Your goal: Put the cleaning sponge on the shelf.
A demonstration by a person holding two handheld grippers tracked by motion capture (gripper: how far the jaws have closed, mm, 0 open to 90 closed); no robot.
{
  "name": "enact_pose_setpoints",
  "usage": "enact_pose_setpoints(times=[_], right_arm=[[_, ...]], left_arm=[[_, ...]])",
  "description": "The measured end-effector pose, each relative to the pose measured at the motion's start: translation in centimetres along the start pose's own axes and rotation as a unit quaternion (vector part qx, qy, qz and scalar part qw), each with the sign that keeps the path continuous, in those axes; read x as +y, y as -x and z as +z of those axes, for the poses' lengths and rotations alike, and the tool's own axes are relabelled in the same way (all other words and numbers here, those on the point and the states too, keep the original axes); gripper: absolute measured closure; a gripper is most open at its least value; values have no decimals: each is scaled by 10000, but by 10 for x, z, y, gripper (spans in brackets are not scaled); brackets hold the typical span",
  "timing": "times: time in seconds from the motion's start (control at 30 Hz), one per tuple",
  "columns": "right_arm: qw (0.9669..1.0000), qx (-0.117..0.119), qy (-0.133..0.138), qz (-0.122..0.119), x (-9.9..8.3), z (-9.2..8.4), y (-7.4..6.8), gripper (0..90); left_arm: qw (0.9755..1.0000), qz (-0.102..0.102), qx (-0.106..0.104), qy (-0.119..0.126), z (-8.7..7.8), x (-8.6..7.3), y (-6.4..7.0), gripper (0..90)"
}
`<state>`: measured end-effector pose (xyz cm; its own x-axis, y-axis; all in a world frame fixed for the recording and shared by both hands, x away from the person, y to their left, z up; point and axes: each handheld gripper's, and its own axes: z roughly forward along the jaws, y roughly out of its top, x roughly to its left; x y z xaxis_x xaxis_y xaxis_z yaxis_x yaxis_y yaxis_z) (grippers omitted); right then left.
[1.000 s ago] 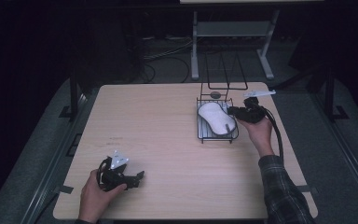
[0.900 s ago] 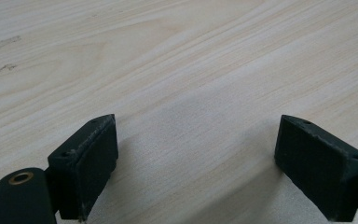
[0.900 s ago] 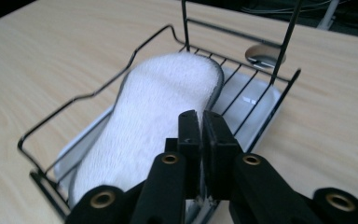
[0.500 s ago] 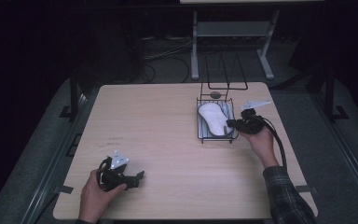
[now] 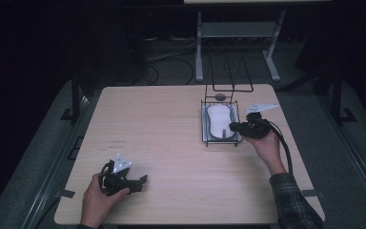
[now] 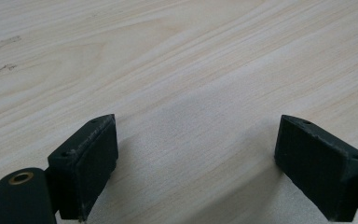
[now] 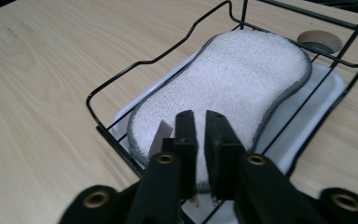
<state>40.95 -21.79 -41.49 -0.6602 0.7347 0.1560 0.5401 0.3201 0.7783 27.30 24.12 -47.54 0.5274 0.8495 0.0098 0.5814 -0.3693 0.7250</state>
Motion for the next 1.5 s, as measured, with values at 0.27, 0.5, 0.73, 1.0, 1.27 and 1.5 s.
enact_pose_setpoints(times=[0.27,0.5,0.73,1.0,1.27,1.5], right_arm=[[9995,-291,17,112,-5,-23,-1,411],[9982,-547,-28,238,-18,-43,-6,189],[9980,-587,-2,255,-37,-57,-13,137],[9978,-617,-68,253,-67,-69,-22,107],[9970,-677,-138,354,-92,-80,-28,84],[9954,-819,-222,451,-112,-89,-31,31]], left_arm=[[10000,1,1,-2,0,0,0,125],[10000,2,1,0,0,0,0,125],[10000,10,5,-1,0,0,0,125],[10000,7,4,2,0,0,0,126],[10000,25,7,-2,0,0,0,125],[10000,26,7,0,0,0,0,125]])
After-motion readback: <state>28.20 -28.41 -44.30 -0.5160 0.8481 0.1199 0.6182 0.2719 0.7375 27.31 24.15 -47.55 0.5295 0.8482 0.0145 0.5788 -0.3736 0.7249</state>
